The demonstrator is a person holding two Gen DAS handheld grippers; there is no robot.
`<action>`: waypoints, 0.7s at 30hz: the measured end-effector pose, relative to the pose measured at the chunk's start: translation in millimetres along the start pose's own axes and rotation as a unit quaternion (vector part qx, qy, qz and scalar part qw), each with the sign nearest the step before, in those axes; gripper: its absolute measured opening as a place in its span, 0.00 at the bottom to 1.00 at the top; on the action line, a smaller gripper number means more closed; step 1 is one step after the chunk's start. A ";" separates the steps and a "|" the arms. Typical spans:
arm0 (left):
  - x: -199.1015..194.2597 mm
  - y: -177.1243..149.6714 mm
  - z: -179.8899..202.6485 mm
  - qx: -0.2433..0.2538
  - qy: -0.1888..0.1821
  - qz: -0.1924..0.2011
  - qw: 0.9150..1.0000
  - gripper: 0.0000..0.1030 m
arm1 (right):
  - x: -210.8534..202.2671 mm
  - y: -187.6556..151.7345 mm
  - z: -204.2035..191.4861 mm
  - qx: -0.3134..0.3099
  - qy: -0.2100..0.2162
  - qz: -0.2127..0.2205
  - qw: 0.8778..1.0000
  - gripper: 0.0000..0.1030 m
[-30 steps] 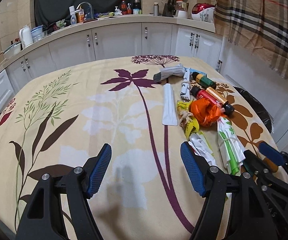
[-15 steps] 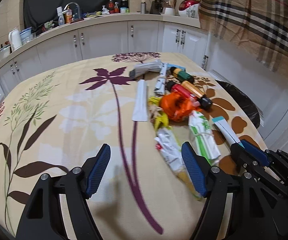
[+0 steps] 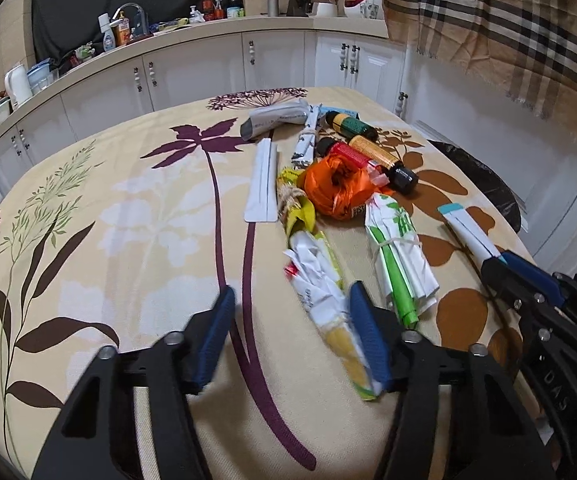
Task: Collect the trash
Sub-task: 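Grasp the teal-capped tube with the right tool while the left tool grasps a white wrapper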
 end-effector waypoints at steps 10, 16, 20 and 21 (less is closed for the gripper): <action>-5.3 -4.7 -1.1 0.004 -0.012 0.002 1.000 0.23 | -2.8 0.7 -3.4 -0.004 0.000 0.005 1.000 0.13; -7.6 -4.4 -7.3 -0.006 -0.010 0.003 1.000 0.22 | -3.3 0.8 -3.4 -0.004 -0.001 0.005 1.000 0.13; -13.4 2.2 -10.9 -0.009 -0.005 0.016 1.000 0.22 | -4.4 2.6 -3.0 -0.003 -0.002 0.006 1.000 0.13; -14.4 3.8 -11.2 -0.009 -0.005 0.018 1.000 0.22 | -4.5 3.1 -2.3 -0.003 -0.003 0.007 1.000 0.13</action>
Point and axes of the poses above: each gripper's, at about its wrist camera, not at the fingertips, and x roughly the way its jaws point, z to its right, y to its top, the point moved 7 cm from there along x, roughly the way its jaws point, and after that the axes turned 13 degrees about z, right-handed, at the moved point
